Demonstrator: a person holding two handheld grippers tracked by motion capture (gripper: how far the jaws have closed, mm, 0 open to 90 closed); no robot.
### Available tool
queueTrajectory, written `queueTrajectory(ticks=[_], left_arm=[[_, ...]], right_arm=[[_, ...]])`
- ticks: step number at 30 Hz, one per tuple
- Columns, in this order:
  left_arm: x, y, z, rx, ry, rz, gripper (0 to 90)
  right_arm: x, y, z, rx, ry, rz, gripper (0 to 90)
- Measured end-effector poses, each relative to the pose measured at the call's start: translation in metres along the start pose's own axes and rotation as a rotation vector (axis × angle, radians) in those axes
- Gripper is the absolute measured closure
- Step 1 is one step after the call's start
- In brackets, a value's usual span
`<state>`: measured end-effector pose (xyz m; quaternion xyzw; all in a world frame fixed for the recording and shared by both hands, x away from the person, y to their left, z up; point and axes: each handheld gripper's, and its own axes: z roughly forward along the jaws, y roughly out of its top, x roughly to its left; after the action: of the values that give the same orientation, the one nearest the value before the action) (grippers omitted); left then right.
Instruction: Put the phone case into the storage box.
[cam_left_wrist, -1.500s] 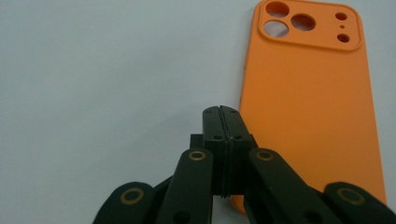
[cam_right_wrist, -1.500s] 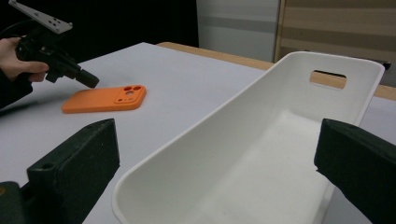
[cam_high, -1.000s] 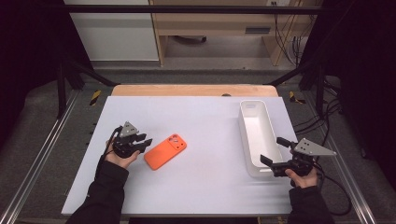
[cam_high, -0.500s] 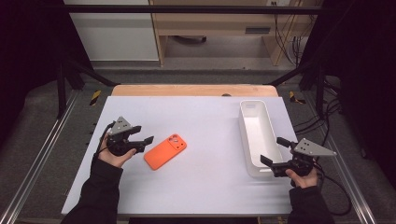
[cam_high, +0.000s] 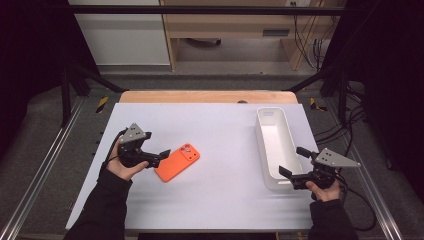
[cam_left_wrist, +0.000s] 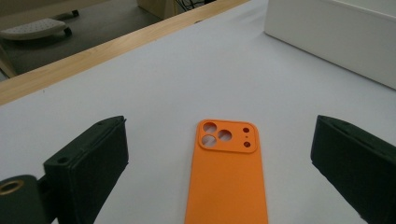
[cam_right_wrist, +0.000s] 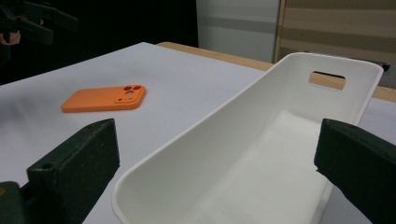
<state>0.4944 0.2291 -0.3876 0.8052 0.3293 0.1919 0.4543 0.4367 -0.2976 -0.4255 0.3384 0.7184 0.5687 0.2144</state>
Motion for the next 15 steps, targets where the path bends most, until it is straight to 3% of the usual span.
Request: queueTrajectory(ticks=[15], left_arm=[[-0.005,0.009,0.011,0.044,-0.023,0.040,0.7]], right_arm=[[0.000,0.000,0.000,-0.002,0.002,0.001,0.5]])
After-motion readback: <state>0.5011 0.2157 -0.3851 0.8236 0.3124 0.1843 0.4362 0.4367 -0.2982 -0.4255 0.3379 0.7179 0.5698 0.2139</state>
